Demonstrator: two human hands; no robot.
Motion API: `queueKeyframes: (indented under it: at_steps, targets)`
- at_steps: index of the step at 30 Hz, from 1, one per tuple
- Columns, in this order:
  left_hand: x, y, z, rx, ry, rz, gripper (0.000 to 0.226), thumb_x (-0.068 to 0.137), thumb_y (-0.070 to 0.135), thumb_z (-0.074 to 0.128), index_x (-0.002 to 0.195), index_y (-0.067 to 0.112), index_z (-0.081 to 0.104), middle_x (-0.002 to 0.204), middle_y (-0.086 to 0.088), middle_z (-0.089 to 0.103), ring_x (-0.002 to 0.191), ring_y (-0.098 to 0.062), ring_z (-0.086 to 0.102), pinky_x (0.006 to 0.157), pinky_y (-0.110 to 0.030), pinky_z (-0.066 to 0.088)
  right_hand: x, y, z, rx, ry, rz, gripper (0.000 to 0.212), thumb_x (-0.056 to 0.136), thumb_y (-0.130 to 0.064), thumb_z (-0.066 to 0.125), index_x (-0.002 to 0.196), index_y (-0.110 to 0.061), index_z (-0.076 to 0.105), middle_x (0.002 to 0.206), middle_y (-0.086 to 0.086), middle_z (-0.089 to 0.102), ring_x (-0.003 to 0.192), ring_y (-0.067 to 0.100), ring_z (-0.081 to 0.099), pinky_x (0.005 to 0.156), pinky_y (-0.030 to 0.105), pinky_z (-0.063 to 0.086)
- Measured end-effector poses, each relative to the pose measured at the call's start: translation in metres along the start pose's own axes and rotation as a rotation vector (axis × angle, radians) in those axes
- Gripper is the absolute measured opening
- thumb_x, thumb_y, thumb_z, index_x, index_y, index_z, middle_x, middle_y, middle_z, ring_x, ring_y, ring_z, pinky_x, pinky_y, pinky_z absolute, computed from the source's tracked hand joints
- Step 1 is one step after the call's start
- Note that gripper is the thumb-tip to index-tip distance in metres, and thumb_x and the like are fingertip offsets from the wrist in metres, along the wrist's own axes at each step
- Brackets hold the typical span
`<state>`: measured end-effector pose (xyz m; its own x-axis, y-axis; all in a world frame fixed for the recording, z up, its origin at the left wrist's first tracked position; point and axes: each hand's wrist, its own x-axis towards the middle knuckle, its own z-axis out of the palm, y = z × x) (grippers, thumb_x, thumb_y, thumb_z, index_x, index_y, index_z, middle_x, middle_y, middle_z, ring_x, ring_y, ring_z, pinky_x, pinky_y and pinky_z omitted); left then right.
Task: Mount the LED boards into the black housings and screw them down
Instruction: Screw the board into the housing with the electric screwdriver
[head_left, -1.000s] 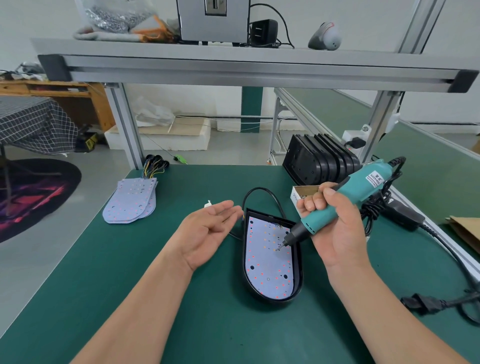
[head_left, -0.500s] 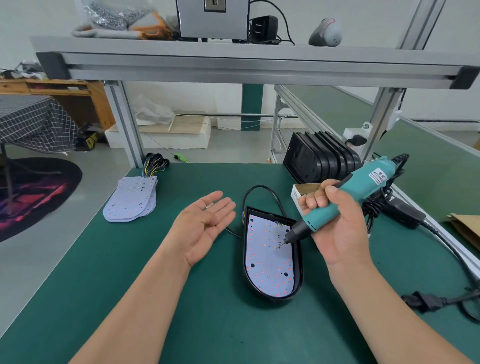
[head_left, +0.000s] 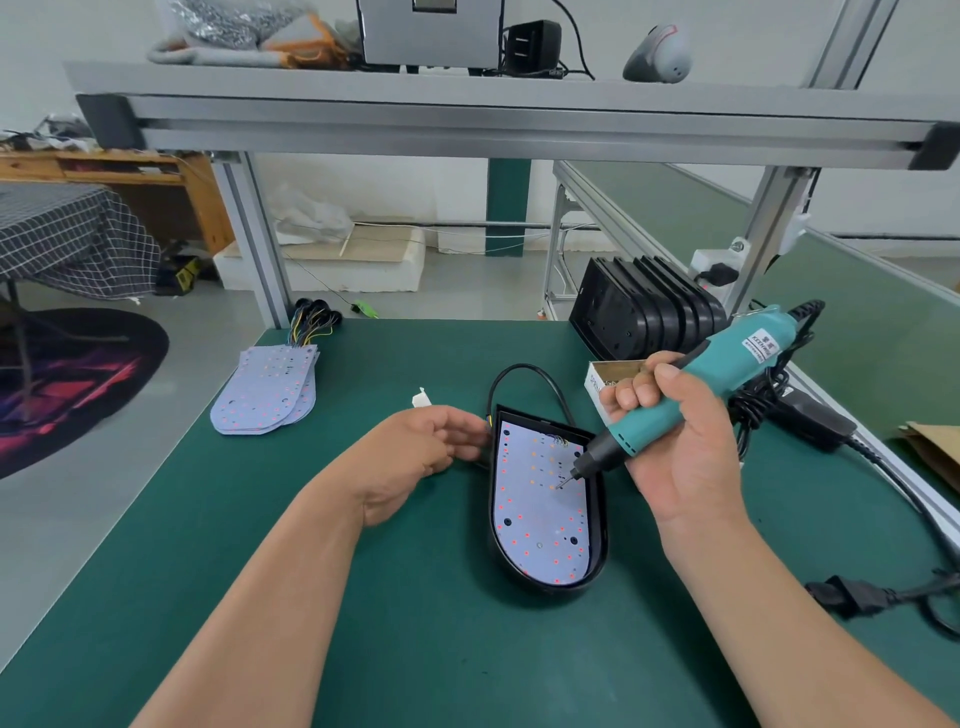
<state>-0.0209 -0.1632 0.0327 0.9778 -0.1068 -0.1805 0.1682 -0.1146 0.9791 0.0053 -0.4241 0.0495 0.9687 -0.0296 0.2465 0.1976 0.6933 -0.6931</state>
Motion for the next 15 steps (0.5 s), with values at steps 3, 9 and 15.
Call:
queueKeyframes:
  at_steps: [3,9,15]
  targets:
    - [0.000,0.000,-0.006,-0.005,0.044,-0.002,0.053,0.093,-0.020,0.031,0.116,0.006,0.071,0.120,-0.012,0.078,0.105,-0.017,0.069,0.087,-0.027,0.048,0.000,0.001,-0.001,0.000,-0.004,0.001,0.005,0.093,-0.012,0.059,0.092,-0.016,0.061,0.070,0.002,0.045,0.067,0.020,0.048,0.090,0.039,0.053]
    - [-0.003,0.004,-0.016,-0.010,0.111,-0.002,0.047,0.096,-0.019,0.036,0.114,0.006,0.070,0.120,-0.008,0.077,0.116,-0.016,0.072,0.100,-0.031,0.056,0.000,0.001,-0.001,0.003,-0.011,-0.004,0.006,0.093,-0.011,0.058,0.091,-0.016,0.061,0.070,0.002,0.044,0.067,0.020,0.048,0.086,0.037,0.054]
    - [-0.007,0.004,-0.021,0.127,-0.047,0.091,0.056,0.097,-0.019,0.037,0.127,0.015,0.071,0.134,0.008,0.073,0.129,-0.005,0.065,0.108,-0.022,0.039,0.001,0.001,-0.003,0.010,-0.008,0.007,0.006,0.093,-0.011,0.058,0.092,-0.016,0.061,0.070,0.002,0.045,0.067,0.019,0.048,0.088,0.038,0.053]
